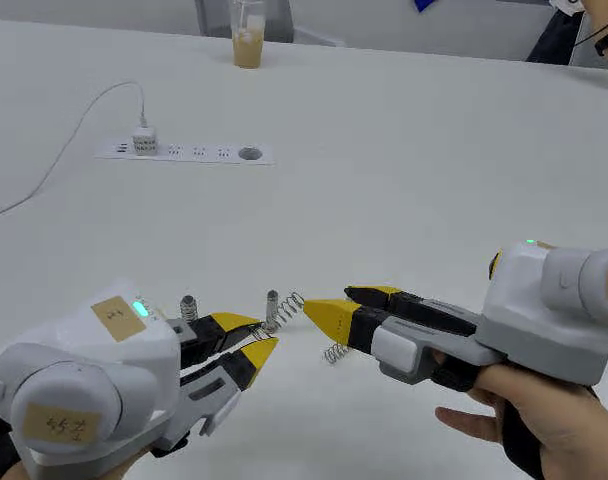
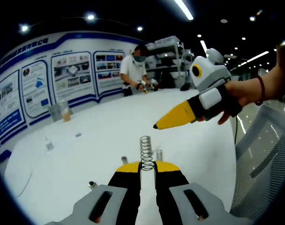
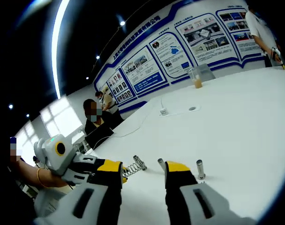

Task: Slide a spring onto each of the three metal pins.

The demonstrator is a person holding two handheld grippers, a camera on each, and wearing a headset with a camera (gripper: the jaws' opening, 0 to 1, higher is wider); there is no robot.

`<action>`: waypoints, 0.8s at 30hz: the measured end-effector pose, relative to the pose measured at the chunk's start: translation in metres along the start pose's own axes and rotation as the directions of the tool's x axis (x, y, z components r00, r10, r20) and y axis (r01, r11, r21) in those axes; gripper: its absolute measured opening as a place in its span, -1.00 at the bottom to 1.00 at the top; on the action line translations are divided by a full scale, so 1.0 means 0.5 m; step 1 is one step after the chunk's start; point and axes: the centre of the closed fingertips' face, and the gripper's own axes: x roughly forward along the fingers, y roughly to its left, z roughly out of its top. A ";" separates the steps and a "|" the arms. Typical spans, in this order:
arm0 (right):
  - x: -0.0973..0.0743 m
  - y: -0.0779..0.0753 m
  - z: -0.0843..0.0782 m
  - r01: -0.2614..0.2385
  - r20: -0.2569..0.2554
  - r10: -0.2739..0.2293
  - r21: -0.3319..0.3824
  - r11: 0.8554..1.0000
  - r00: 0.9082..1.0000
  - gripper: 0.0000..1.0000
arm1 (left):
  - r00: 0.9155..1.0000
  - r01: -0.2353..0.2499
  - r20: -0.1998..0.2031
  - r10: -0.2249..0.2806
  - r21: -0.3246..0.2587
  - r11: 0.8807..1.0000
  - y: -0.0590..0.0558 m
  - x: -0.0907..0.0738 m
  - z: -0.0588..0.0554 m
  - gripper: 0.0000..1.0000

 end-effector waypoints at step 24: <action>0.013 0.058 -0.017 -0.132 -0.028 0.140 0.190 0.973 0.990 -0.53 | 0.988 0.045 0.145 -0.050 0.035 0.998 -0.029 -0.028 0.042 -0.80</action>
